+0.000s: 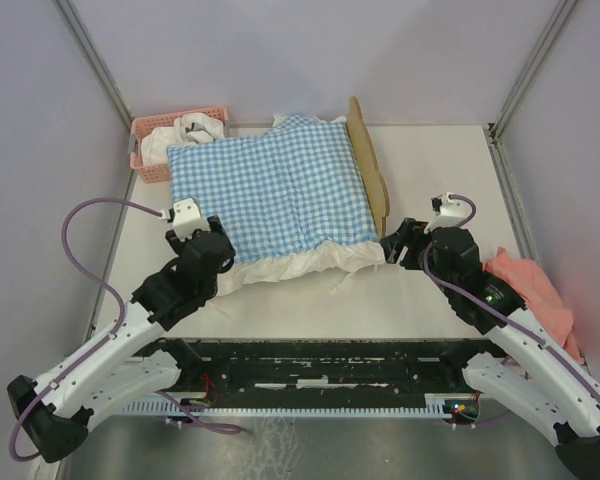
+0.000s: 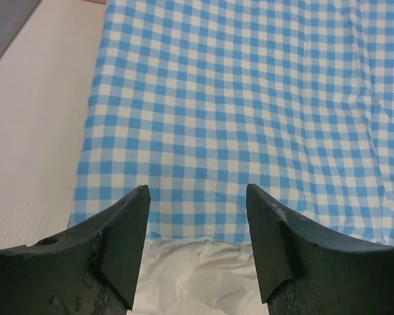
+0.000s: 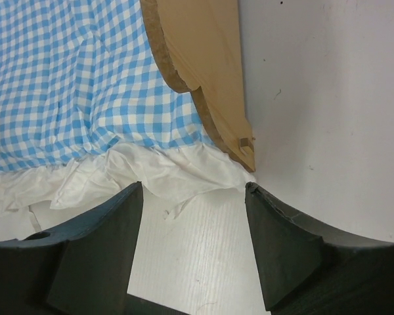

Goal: Set up the pet bed
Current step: Adjust the mattress on the bed frame, then adjust the bed frame at the center of the board.

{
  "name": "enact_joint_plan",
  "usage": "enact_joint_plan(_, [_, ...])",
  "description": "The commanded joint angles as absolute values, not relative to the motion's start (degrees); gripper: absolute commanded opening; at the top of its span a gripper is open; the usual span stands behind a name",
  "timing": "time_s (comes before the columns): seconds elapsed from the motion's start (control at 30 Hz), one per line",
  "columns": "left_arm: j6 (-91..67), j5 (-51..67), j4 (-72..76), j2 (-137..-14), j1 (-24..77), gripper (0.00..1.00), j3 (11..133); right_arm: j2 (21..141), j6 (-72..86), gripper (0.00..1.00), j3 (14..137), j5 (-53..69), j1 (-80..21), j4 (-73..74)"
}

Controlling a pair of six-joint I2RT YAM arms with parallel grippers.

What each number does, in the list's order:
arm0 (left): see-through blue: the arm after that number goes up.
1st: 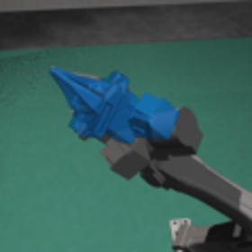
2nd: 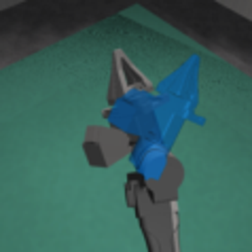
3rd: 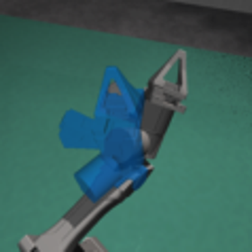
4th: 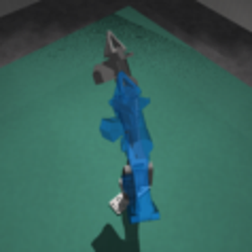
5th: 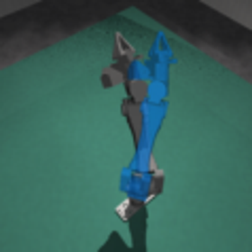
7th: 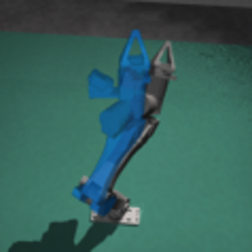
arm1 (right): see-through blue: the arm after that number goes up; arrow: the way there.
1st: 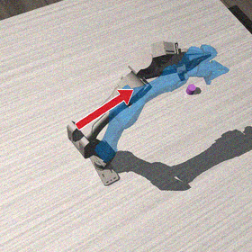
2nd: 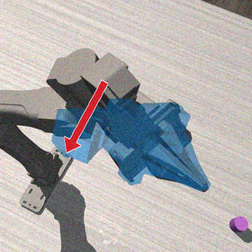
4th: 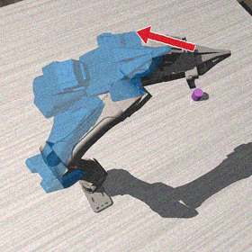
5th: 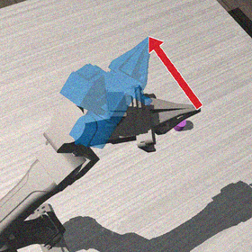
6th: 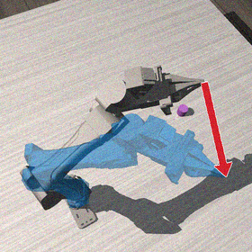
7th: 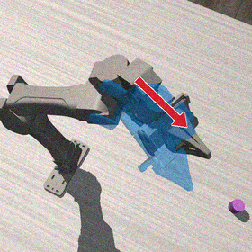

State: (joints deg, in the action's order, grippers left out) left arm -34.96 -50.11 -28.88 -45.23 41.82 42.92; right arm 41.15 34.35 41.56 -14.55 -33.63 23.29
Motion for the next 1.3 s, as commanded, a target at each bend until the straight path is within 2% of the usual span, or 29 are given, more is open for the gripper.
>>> enact_joint_plan(0.0, [-30.5, -51.1, -30.4, -45.9, 37.9, 0.69, 45.4, 42.3, 33.4, 0.72, 44.2, -12.3, -33.5, 21.2])
enact_joint_plan(0.13, [-28.0, -45.5, -28.3, -48.0, 27.8, 0.70, 46.1, 42.8, 34.0, 0.72, 44.3, -10.9, -33.5, 20.8])
enact_joint_plan(0.3, [-28.3, -28.4, -24.9, -52.9, 10.8, 0.71, 47.7, 41.7, 33.4, 0.73, 43.9, -10.0, -33.5, 21.2])
enact_joint_plan(0.57, [-32.0, -10.4, -20.5, -59.2, -3.8, 0.78, 47.2, 38.3, 32.3, 0.75, 41.9, -11.4, -33.5, 21.9])
enact_joint_plan(0.93, [-37.6, -0.8, -15.1, -60.6, -6.4, 0.81, 38.3, 33.3, 35.3, 0.76, 43.2, -21.8, -33.5, 29.6])
enact_joint_plan(1.1, [-40.6, 7.1, -13.4, -56.6, -6.2, 0.77, 35.2, 31.6, 38.6, 0.75, 44.5, -24.4, -33.5, 33.9])
enact_joint_plan(1.27, [-43.5, 13.1, -12.0, -49.6, -6.2, 0.77, 31.1, 31.4, 41.9, 0.75, 44.7, -25.1, -33.5, 36.2])
